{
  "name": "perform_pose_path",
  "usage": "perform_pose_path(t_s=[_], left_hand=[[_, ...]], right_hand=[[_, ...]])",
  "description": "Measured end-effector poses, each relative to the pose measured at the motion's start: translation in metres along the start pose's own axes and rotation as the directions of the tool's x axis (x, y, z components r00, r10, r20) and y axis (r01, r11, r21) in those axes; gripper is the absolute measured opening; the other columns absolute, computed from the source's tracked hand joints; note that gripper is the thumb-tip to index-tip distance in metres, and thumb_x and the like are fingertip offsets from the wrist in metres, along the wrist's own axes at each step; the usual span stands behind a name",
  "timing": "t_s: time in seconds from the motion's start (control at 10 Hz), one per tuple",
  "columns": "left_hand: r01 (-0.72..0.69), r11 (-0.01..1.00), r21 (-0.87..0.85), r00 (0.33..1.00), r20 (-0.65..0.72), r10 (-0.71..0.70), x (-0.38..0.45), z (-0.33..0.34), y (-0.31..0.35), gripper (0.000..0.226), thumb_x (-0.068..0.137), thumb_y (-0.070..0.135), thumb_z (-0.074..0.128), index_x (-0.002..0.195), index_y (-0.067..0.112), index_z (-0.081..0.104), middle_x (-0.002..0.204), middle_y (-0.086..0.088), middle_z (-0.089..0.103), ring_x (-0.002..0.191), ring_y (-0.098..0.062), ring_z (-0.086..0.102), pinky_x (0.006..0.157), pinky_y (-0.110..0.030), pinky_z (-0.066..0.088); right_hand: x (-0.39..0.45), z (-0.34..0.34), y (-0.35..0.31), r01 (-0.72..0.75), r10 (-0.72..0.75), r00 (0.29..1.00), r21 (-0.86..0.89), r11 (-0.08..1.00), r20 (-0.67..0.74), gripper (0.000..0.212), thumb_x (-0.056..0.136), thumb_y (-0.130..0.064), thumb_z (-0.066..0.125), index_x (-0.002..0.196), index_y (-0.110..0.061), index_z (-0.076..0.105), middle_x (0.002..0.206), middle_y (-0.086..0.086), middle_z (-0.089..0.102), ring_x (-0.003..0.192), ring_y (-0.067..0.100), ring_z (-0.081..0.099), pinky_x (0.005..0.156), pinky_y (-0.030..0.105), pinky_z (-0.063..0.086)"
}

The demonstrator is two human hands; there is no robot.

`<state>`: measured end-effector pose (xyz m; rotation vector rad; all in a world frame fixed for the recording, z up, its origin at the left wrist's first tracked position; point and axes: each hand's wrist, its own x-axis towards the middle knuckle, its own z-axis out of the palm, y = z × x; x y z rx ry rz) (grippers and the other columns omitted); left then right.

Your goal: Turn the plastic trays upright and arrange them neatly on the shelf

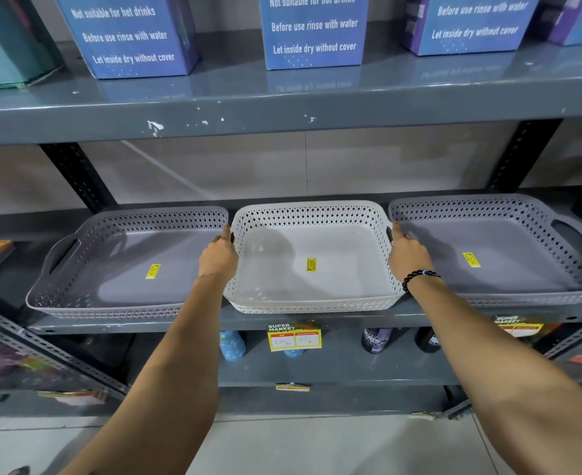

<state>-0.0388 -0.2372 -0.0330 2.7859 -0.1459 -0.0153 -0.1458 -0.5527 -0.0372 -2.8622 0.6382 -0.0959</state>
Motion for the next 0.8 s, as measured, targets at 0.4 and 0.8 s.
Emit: perform_pose_path(t_s=[0.4,0.8], left_hand=[[-0.013,1.000,-0.005,1.000,-0.011,0.013,0.001,0.001,-0.001,0.053,0.098,0.008,0.027,0.150,0.010,0.018,0.121,-0.026,0.058,0.102,-0.041,0.059,0.085,-0.047,0.049],[-0.099,0.995,0.030,0.993,-0.055,0.100,-0.019,-0.011,0.007,0.054,0.102,0.028,0.024,0.150,0.007,0.015,0.159,-0.013,0.018,0.139,-0.036,0.034,0.110,-0.048,0.037]], right_hand=[[-0.001,-0.001,-0.001,-0.006,0.006,1.000,-0.015,1.000,0.011,0.068,0.090,0.004,0.039,0.150,-0.006,0.011,0.119,0.027,0.058,0.099,0.037,0.065,0.078,0.041,0.055],[-0.016,-0.013,-0.012,0.004,-0.006,0.999,-0.026,1.000,-0.053,0.064,0.099,-0.031,0.033,0.151,-0.009,0.004,0.152,0.022,0.028,0.137,0.038,0.035,0.107,0.049,0.037]])
